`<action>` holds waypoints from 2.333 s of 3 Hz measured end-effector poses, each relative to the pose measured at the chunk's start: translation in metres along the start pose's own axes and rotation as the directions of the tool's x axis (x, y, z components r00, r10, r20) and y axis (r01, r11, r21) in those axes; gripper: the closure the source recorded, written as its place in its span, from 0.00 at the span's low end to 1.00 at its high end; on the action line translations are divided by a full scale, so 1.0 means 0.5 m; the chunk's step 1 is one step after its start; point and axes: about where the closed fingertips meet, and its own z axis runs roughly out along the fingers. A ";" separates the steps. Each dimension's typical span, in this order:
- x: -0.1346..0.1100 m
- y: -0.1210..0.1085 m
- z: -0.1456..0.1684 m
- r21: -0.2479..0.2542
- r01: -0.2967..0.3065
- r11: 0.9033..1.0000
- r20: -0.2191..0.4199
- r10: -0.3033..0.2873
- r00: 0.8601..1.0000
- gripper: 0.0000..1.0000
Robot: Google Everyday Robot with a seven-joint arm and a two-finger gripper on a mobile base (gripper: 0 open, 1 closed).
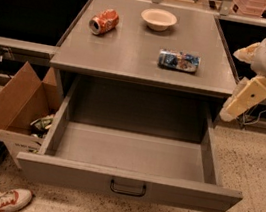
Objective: Place redbull can into top drawer
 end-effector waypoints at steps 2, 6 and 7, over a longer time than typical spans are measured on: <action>-0.049 -0.109 0.091 0.013 0.006 1.000 0.104 -0.007 0.995 0.00; -0.163 -0.266 0.250 0.001 -0.090 0.996 0.217 0.088 0.972 0.00; -0.169 -0.288 0.296 -0.012 -0.105 0.994 0.193 0.105 0.976 0.00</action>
Offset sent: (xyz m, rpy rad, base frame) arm 0.1156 0.0278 -0.0244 0.1564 -0.0672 -0.0108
